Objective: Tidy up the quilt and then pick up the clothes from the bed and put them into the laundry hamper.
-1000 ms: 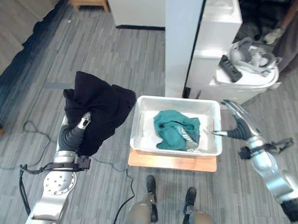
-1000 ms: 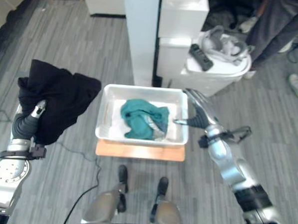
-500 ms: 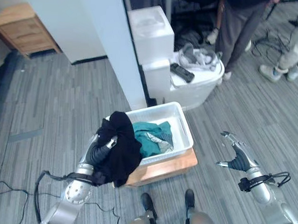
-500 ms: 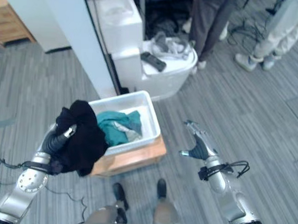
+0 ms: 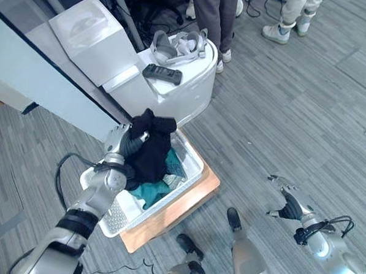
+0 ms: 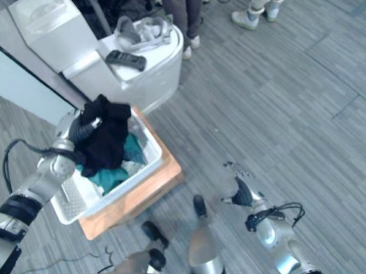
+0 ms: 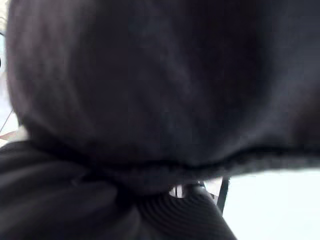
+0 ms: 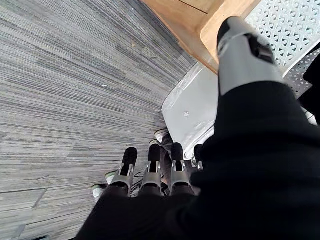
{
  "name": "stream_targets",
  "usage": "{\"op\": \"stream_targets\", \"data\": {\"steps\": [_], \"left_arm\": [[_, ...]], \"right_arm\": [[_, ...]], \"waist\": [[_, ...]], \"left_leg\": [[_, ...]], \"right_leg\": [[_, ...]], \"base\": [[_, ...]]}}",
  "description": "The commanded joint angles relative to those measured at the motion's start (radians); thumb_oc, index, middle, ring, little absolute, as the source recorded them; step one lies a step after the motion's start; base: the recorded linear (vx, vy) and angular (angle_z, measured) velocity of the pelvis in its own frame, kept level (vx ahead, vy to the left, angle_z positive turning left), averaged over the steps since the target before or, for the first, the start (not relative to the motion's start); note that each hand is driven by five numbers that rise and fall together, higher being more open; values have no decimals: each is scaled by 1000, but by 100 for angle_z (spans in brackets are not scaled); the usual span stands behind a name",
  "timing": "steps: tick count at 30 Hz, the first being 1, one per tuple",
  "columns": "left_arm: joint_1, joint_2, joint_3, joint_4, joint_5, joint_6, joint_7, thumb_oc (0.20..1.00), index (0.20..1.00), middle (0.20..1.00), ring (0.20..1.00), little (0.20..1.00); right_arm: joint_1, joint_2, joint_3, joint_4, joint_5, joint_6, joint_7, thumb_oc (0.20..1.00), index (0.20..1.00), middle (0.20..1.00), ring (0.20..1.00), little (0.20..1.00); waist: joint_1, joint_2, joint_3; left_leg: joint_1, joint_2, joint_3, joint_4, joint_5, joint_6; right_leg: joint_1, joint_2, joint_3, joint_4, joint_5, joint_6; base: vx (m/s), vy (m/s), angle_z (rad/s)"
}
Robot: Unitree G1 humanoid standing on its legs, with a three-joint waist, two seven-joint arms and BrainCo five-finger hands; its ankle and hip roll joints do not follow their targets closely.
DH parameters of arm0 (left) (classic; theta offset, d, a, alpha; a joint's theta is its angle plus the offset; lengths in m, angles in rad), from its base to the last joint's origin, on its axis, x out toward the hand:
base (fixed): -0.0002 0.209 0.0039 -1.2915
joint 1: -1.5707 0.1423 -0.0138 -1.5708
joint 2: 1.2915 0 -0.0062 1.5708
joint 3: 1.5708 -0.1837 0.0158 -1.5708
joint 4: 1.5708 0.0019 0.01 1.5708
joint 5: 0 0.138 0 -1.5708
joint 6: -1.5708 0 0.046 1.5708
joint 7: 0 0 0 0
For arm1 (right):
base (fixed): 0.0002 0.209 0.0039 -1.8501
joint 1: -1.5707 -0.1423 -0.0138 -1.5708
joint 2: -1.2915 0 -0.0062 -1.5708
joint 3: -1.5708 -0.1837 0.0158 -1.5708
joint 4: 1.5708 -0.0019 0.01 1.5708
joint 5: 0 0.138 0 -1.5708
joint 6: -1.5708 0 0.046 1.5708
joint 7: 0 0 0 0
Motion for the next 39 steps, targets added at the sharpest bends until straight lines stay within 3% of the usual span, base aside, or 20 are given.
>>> {"op": "stream_targets", "data": {"steps": [1, 10, 11, 12, 18, 20, 21, 26, 29, 35, 39], "left_arm": [[-85, 41, 10, 13, 33, -19, 40, 200, 200, 200, 200, 200], [-91, -55, -20, 183, -12, 25, 40, 200, 200, 200, 200, 200], [-88, -59, -7, 173, -24, 35, 42, 476, 476, 476, 476, 476], [-80, -63, 4, 166, -30, 39, 44, 1000, 1000, 1000, 1000, 1000], [-24, -32, 107, 22, -101, 37, 29, 1000, 1000, 1000, 1000, 1000], [51, -71, 168, -41, -199, 8, 35, 1000, 1000, 1000, 1000, 1000], [88, -130, 200, -52, -333, -29, 32, 1000, 1000, 1000, 1000, 1000], [166, -160, 233, -99, -519, -100, -13, 1000, 1000, 1000, 1000, 1000], [249, -161, 258, -126, -550, -120, -35, 1000, 1000, 1000, 1000, 1000], [419, -193, 311, -86, -615, -110, -71, 1000, 1000, 1000, 1000, 1000], [548, -258, 311, 19, -673, -75, -137, 1000, 1000, 1000, 1000, 1000]], "right_arm": [[-96, 36, 28, -8, 9, -25, -47, 1000, 1000, 1000, 1000, 1000], [-240, 104, 114, 65, -5, 5, -102, 1000, 1000, 1000, 1000, 1000], [-242, 107, 114, 69, -4, 9, -104, 1000, 1000, 1000, 1000, 1000], [-240, 113, 115, 73, -1, 11, -106, 1000, 1000, 1000, 1000, 1000], [-198, 122, 93, 90, 9, 31, -87, 1000, 1000, 1000, 1000, 1000], [-160, 128, 78, 108, 25, 38, -62, 1000, 1000, 1000, 1000, 1000], [-137, 130, 80, 140, 37, 46, -38, 1000, 1000, 1000, 1000, 1000], [-90, 127, 77, 218, 41, 52, -10, 1000, 1000, 1000, 1000, 1000], [-72, 150, 82, 329, 44, 54, -2, 1000, 1000, 1000, 1000, 1000], [-52, 215, 59, 527, 92, 75, -5, 1000, 1000, 1000, 1000, 1000], [-54, 272, 28, 659, 154, 94, -7, 1000, 1000, 1000, 1000, 1000]], "waist": [[18, -40, 35], [34, -65, 93], [41, -68, 96], [43, -70, 97], [78, -85, 84], [95, -93, 50], [106, -98, 17], [120, -103, -47], [141, -108, -85], [181, -125, -136], [208, -131, -149]], "left_leg": [[74, 37, -78, 3, -82, -80], [20, 40, -73, 3, -64, -79], [17, 41, -76, 3, -62, -80], [16, 41, -79, 3, -61, -80], [22, 46, -99, 3, -61, -85], [45, 52, -104, 3, -67, -85], [64, 55, -108, 3, -71, -84], [109, 61, -126, 3, -81, -85], [146, 63, -147, 3, -89, -85], [192, 66, -178, 3, -90, -85], [209, 68, -201, 3, -96, -82]], "right_leg": [[-22, -60, 22, 3, -105, 89], [-79, -52, 32, 4, -80, 85], [-80, -53, 29, 5, -79, 84], [-79, -53, 26, 5, -79, 83], [-59, -53, -3, 5, -86, 77], [-27, -52, -20, 3, -96, 73], [-3, -48, -28, 3, -106, 69], [58, -42, -48, 3, -126, 63], [109, -38, -60, 3, -141, 59], [178, -34, -86, 3, -157, 54], [210, -33, -104, 3, -171, 53]], "base": [[-48, 13, 0], [-62, -11, -5], [-37, -28, 3], [0, 0, 0], [-3, -52, 13], [92, -46, 19], [81, -12, 13], [102, -7, 16], [78, 8, 9], [51, 9, 14], [26, 18, 15]]}}
